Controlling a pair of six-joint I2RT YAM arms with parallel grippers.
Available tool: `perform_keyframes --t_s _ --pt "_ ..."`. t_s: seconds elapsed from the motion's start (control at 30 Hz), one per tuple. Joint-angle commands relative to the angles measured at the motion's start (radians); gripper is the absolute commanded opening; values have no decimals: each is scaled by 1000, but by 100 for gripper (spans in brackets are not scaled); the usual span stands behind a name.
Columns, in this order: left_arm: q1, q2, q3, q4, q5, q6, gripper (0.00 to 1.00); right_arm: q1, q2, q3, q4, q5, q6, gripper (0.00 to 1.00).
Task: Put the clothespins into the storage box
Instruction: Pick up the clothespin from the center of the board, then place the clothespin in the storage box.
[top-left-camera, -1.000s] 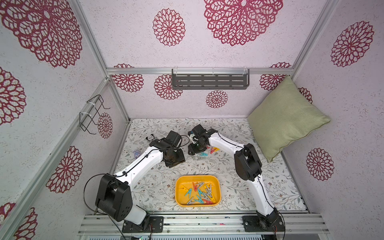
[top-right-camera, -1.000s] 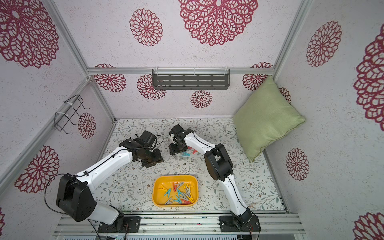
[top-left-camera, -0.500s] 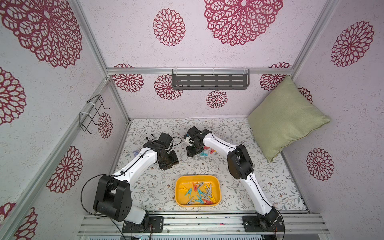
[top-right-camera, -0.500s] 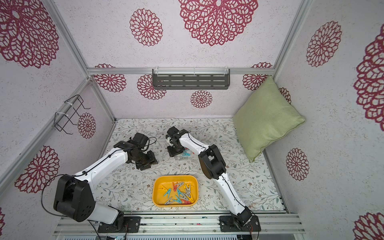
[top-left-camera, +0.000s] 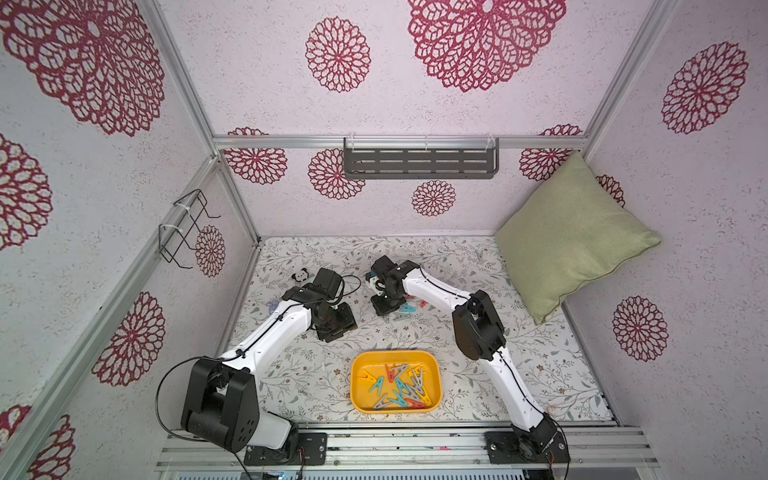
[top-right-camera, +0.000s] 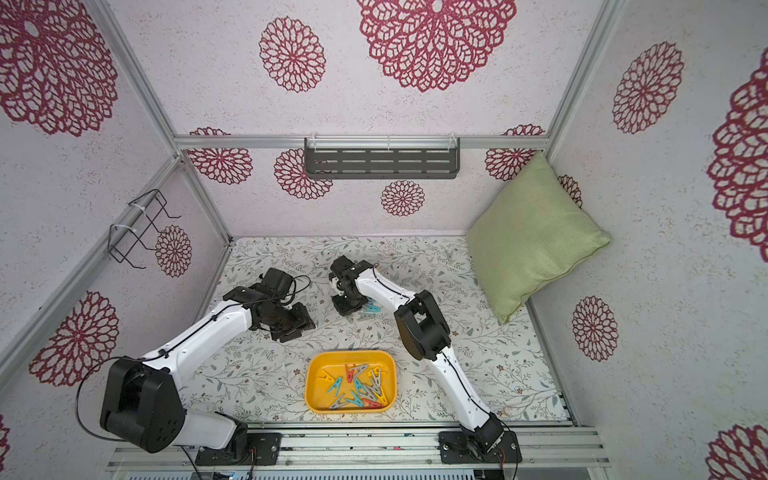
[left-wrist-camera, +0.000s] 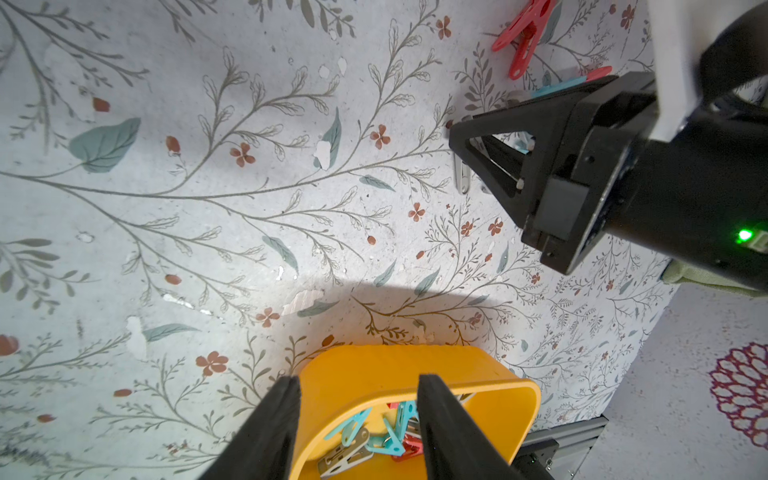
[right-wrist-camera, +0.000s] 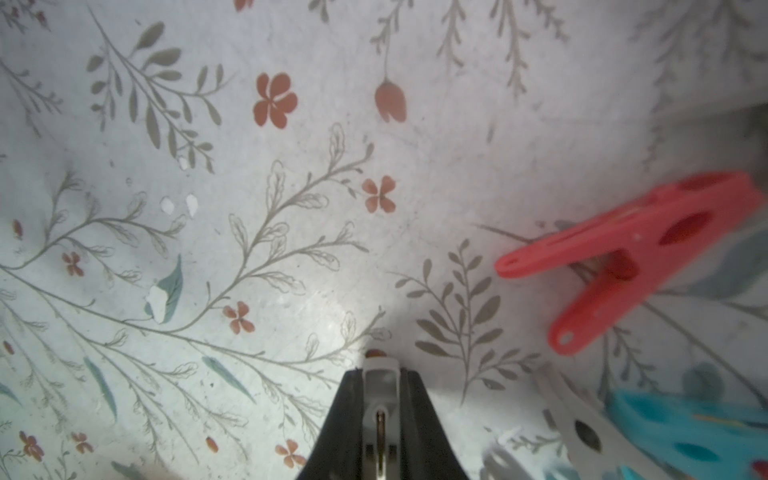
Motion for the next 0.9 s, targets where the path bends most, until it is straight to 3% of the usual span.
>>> perform_keyframes --t_s 0.0,0.17,0.67,0.87 --pt "9 -38 -18 38 3 -19 52 15 -152 -22 -4 -6 24 13" --pt "8 -57 -49 76 7 -56 52 49 -308 -178 52 -36 41 12" --pt "22 -57 -104 220 38 -183 53 217 -799 -921 294 -102 136 13" --pt "16 -29 -68 224 45 -186 52 241 -894 -1050 346 -61 189 36"
